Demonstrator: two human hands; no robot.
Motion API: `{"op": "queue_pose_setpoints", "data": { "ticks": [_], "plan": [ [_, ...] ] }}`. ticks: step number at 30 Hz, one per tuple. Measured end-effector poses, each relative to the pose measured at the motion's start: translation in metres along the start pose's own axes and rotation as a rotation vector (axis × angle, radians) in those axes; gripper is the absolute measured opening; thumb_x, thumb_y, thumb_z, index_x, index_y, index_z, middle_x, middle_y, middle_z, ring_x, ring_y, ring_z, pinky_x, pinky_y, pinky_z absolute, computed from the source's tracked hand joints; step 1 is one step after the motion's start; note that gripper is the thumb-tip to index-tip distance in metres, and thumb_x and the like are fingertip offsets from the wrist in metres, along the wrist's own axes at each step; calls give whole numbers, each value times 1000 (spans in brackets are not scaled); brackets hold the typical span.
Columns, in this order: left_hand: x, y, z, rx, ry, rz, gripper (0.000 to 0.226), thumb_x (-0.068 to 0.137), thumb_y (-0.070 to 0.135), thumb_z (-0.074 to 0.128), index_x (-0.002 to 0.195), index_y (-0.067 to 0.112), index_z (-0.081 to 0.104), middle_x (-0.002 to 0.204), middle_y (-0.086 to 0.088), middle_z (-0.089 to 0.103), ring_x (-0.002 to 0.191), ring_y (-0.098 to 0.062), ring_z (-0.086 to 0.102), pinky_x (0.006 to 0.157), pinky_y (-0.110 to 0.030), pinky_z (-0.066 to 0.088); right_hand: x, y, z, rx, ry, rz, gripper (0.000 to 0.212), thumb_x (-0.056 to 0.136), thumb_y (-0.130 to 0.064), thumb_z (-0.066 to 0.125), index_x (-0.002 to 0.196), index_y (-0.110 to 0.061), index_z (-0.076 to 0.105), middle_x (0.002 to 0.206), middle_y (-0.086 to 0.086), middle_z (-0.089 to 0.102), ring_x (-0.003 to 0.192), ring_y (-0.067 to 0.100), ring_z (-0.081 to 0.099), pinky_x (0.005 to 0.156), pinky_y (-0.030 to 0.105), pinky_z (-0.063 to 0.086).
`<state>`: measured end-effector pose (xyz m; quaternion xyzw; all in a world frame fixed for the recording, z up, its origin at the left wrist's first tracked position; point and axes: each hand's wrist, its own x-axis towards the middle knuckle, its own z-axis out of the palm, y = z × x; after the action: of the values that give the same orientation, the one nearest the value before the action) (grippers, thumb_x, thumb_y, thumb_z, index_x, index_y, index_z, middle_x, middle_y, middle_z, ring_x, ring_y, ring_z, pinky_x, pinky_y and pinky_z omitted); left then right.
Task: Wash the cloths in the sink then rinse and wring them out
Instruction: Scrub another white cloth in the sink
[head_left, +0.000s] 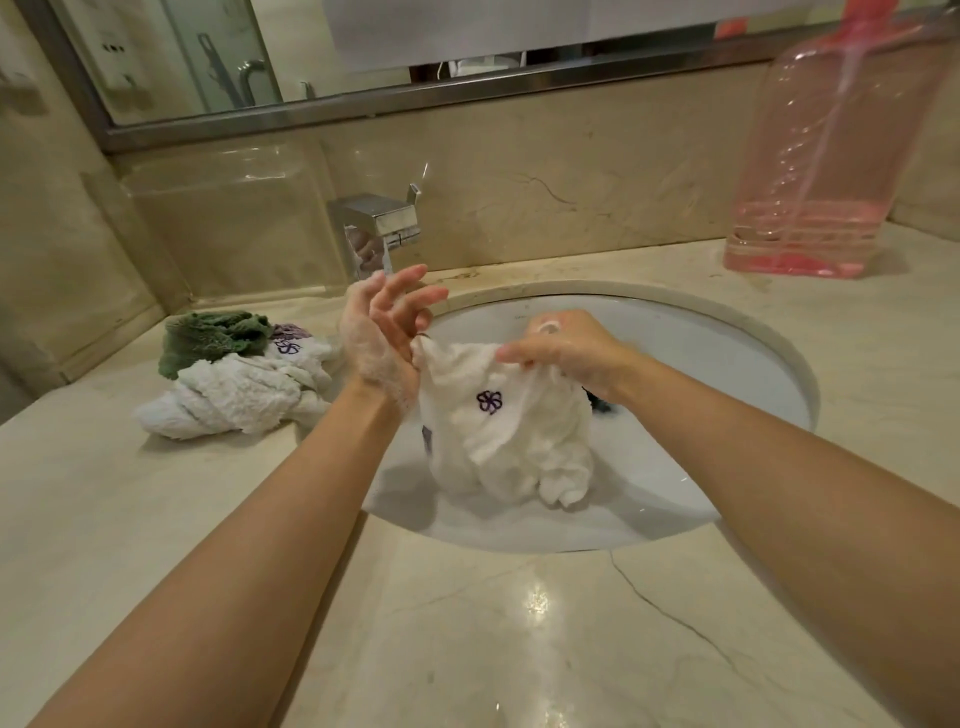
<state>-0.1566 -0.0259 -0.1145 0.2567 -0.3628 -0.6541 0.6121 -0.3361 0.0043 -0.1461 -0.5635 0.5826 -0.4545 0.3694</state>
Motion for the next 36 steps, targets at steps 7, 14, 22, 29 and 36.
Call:
{"op": "queue_pose_setpoints", "data": {
  "ticks": [7,14,22,29,36],
  "plan": [
    [4,0,-2,174,66,57,12,91,16,55,85,14,65,63,5,64,54,-5,48,57,-15,36,0,-3,5,-394,-133,116,55,77,-7,78,127,-10,56,112,8,57,99,23,59,75,29,48],
    [6,-23,-13,1432,-171,-210,56,97,55,41,106,5,66,109,-13,63,102,-30,59,93,-38,46,-9,-10,3,-248,-23,99,25,74,-29,63,68,-14,43,63,-4,42,57,11,40,51,21,31],
    [2,-22,-3,1379,31,-70,60,100,50,37,55,11,48,72,-7,59,75,-26,54,81,-37,42,-10,-23,6,117,105,106,23,75,-36,55,68,-17,46,75,-1,46,70,18,43,63,32,34],
    [-13,-26,12,600,42,-132,39,101,37,38,74,16,56,79,-7,62,78,-25,60,75,-36,48,-35,-49,69,-194,521,-474,42,83,-35,73,51,-25,47,48,-11,49,52,12,49,53,27,38],
    [-33,-41,31,254,-8,-379,35,104,22,32,82,12,57,67,-1,59,56,-10,58,46,-18,48,-29,-43,65,-314,588,-282,40,93,-32,56,57,-22,44,63,0,55,68,24,53,58,30,30]
  ]
}}
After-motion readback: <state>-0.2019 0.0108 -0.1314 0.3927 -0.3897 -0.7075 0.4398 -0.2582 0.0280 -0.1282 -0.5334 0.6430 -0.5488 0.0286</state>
